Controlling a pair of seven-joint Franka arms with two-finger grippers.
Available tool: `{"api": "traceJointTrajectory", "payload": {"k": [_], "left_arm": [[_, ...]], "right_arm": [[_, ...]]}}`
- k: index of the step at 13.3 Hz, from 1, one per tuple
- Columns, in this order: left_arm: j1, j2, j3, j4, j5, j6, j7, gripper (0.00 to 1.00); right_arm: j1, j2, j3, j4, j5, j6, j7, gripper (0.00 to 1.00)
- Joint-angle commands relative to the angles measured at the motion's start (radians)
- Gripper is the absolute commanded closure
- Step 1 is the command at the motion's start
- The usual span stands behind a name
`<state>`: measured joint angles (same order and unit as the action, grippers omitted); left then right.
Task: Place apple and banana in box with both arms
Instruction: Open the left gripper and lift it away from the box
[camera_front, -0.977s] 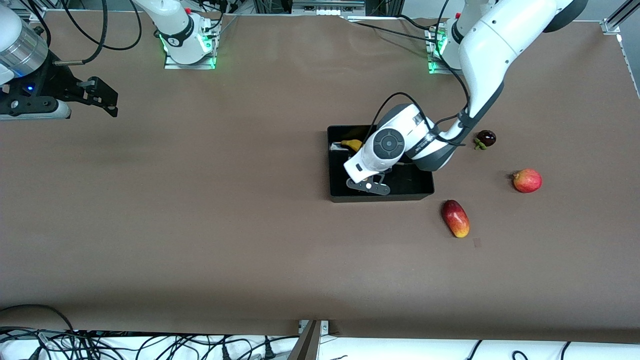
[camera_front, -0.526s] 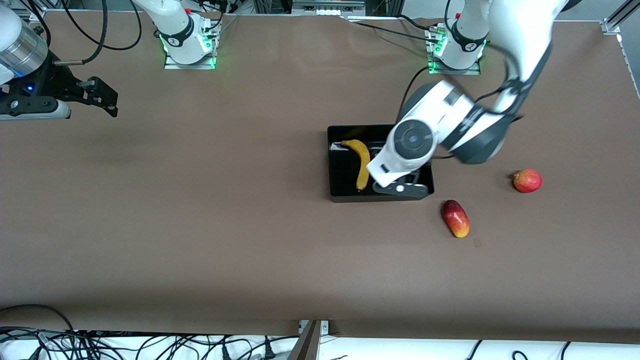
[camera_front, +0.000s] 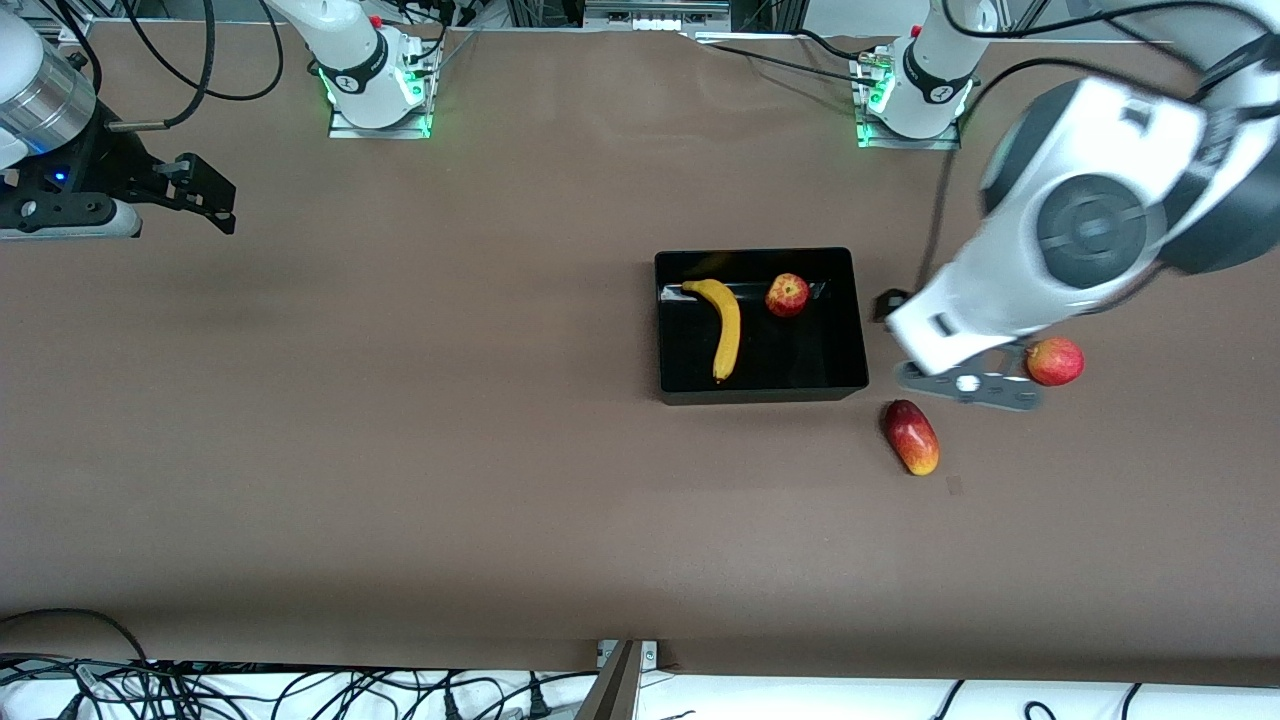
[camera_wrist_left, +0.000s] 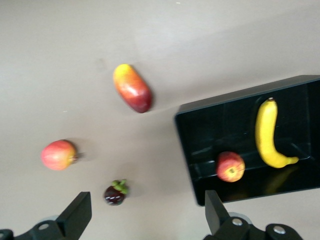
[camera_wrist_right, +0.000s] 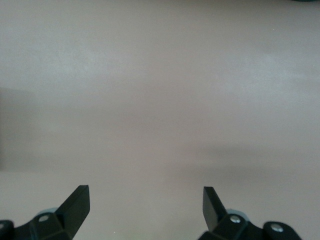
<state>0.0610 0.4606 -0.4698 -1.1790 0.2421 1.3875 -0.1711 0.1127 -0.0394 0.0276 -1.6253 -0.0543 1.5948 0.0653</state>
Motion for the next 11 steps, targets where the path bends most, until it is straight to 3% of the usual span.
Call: {"api": "traceJointTrajectory", "payload": {"k": [1,3,4,9,11], "left_arm": [[-0.041,-0.19,0.239,-0.149,-0.186,0.051,0.1,0.0],[-0.081,-0.305,0.371,-0.291,-0.222,0.129,0.104,0.0],[-0.079,-0.365,0.393,-0.359,-0.222,0.174,0.102,0.0],[-0.076,-0.513,0.404,-0.542,-0.219,0.26,0.091,0.0],[-0.085,-0.513,0.404,-0.542,-0.219,0.265,0.088,0.0]], "right_arm": [[-0.016,0.003,0.011,0.015,0.016,-0.006,0.001,0.0],[-0.013,0.003,0.011,0.015,0.016,-0.006,0.001,0.0],[-0.013,0.004,0.011,0.015,0.016,-0.006,0.001,0.0],[-0.016,0.003,0.011,0.015,0.016,-0.006,-0.002,0.0],[-0.013,0.003,0.011,0.015,0.016,-0.006,-0.002,0.0]]}}
